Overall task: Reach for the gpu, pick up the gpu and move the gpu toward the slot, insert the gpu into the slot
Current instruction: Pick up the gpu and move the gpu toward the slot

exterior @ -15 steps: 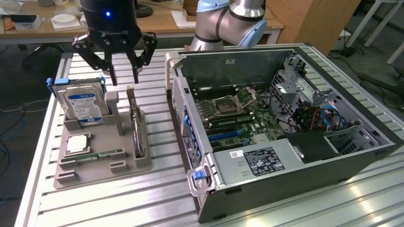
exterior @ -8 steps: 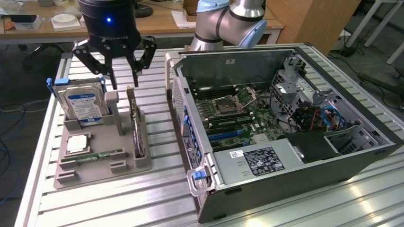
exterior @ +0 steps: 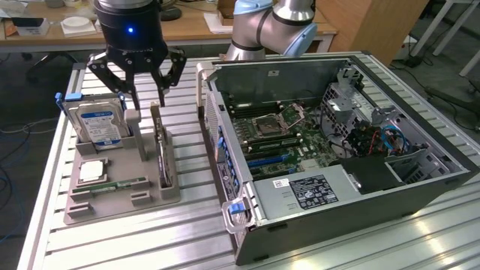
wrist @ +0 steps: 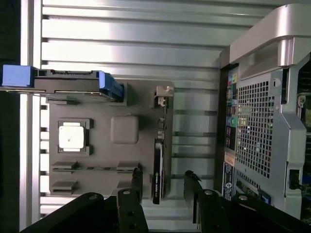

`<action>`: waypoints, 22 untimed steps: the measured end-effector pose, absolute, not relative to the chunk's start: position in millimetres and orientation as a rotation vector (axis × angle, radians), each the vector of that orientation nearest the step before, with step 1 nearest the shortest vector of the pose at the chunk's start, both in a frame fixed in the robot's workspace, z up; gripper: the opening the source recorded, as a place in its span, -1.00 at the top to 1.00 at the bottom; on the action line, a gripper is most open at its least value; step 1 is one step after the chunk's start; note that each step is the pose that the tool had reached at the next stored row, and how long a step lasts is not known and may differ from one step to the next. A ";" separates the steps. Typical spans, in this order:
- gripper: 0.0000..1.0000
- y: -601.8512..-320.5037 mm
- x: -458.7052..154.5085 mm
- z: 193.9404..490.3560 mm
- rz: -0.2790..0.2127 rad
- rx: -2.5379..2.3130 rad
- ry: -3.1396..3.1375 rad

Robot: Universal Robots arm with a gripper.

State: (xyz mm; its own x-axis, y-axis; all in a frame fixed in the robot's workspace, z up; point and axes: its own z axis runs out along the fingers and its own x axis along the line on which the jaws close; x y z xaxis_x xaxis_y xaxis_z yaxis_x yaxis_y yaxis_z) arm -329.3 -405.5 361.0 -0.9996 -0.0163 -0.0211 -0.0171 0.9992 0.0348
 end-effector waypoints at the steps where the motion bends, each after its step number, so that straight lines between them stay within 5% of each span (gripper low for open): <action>1: 0.06 -405.5 -329.3 360.1 0.055 -0.026 3.120; 22: 0.06 -411.0 -329.5 332.7 0.056 -0.086 3.121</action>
